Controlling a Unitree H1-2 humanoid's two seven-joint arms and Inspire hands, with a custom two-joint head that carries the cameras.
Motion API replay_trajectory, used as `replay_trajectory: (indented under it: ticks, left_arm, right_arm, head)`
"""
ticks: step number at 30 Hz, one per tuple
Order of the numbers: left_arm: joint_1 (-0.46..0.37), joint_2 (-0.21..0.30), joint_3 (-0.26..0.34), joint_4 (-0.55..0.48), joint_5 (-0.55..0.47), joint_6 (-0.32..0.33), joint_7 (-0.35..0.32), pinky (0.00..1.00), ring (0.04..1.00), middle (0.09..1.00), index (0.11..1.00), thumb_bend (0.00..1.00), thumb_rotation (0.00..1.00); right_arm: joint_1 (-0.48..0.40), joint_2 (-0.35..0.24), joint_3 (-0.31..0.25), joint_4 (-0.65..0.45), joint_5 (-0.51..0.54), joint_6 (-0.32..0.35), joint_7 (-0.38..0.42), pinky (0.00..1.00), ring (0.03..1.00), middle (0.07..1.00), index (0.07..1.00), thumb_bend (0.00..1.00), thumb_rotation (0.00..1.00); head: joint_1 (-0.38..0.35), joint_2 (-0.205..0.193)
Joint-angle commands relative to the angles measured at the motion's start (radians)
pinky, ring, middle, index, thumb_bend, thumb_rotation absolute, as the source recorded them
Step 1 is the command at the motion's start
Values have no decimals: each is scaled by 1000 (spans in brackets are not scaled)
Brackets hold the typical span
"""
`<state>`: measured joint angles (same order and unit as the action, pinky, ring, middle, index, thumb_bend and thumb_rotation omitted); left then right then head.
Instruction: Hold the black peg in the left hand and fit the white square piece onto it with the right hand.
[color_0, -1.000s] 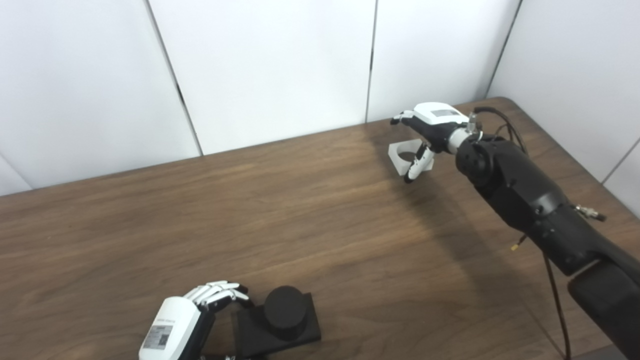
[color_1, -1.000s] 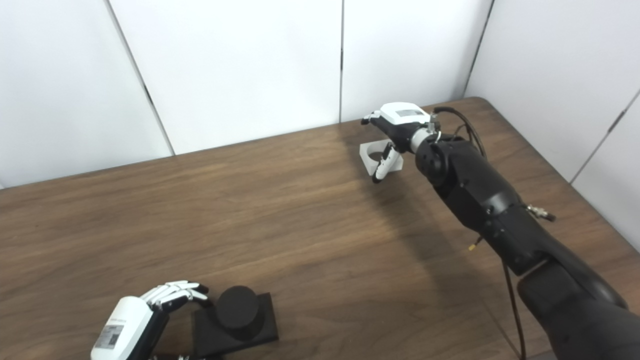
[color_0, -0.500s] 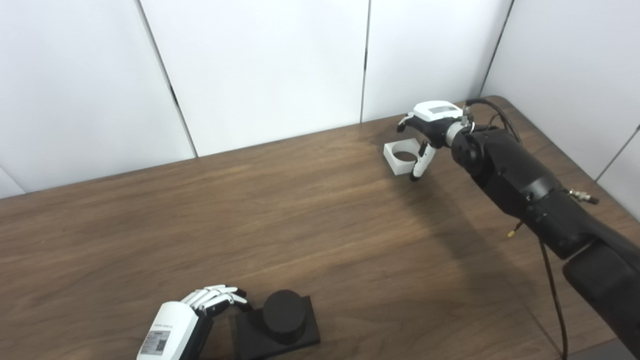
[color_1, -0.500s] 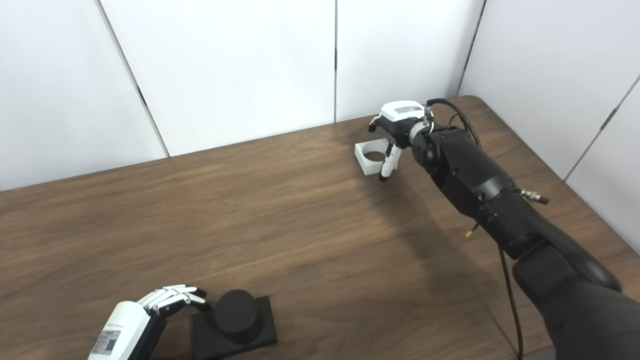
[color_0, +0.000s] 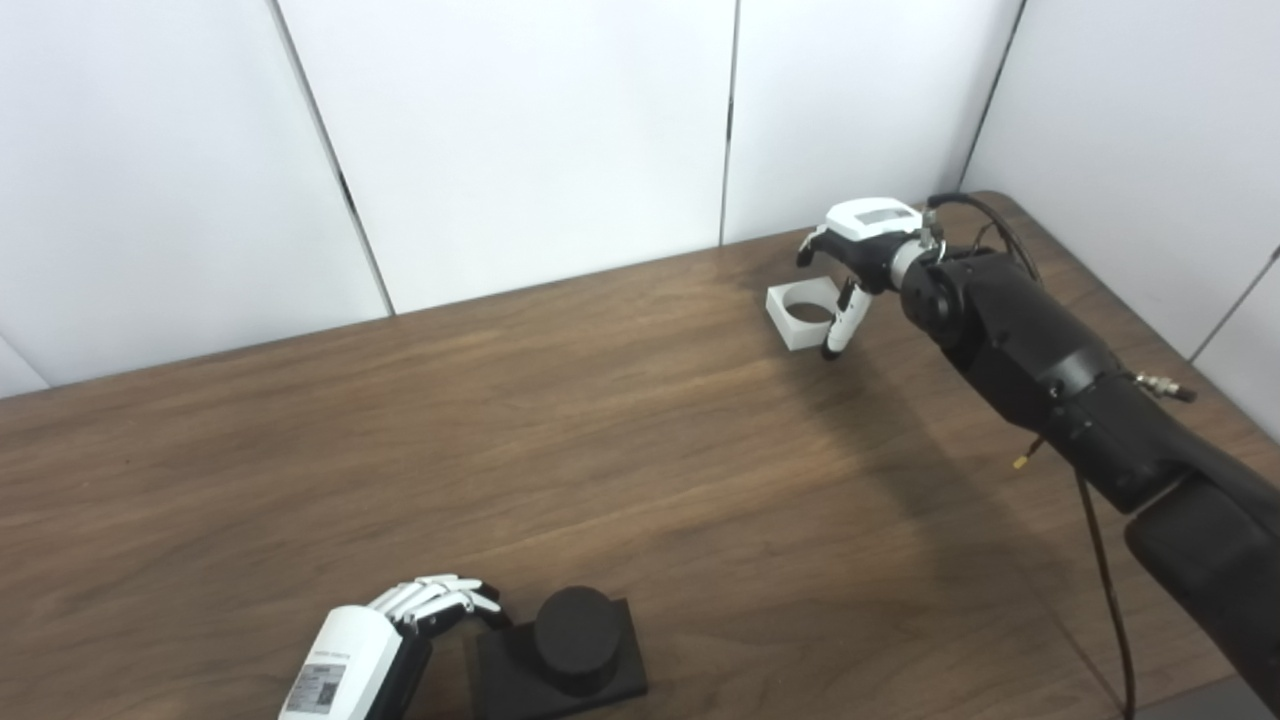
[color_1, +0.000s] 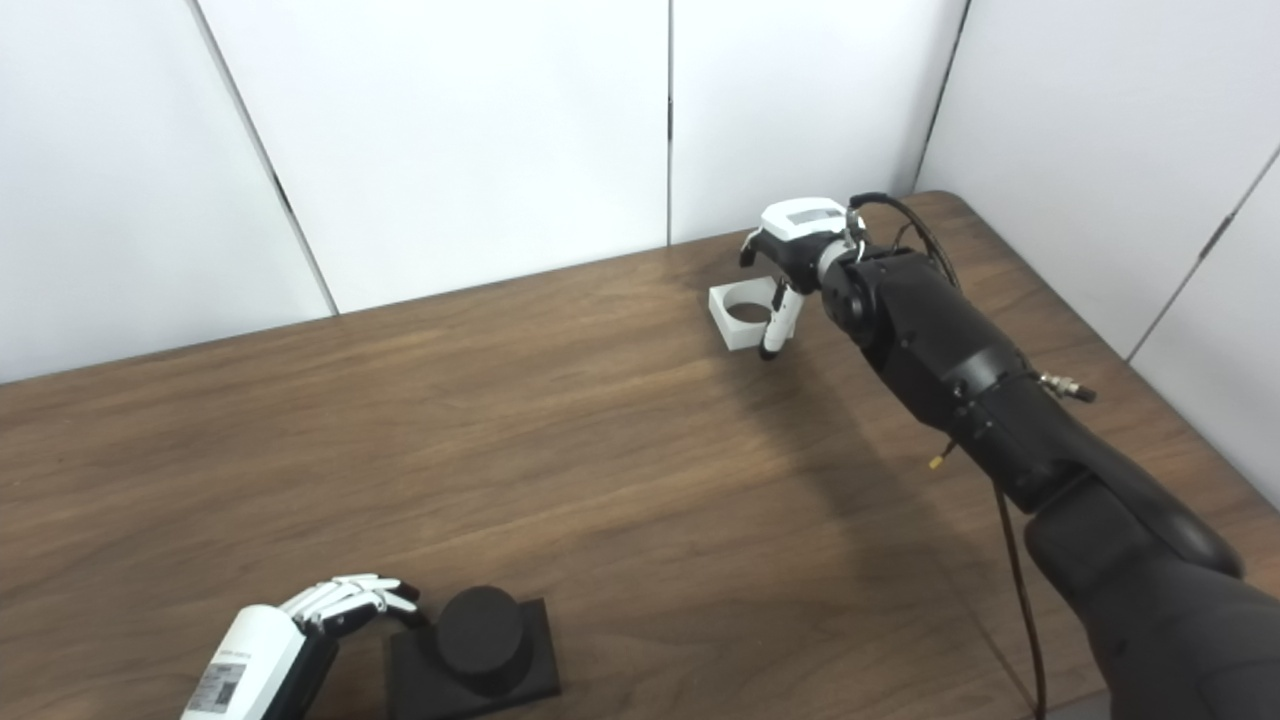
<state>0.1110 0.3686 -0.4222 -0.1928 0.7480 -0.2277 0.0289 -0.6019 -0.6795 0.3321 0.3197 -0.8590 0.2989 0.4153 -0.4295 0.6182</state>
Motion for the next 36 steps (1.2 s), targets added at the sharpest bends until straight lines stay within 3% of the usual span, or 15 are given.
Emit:
replay_trajectory:
  ticks: [1, 36]
  left_arm:
    - [40, 4, -25, 5, -3, 16, -85, 679, 758, 722, 486, 512, 41]
    - [47, -9, -26, -64, 5, 68, -131, 649, 745, 713, 485, 513, 40]
  right_arm:
    - [-44, -34, -18, -7, -4, -19, -36, 875, 935, 915, 787, 878, 209]
    - [-27, -23, 7, 20, 3, -46, -26, 822, 912, 887, 736, 800, 198]
  head:
    - [-1, 1]
    - [10, 25]
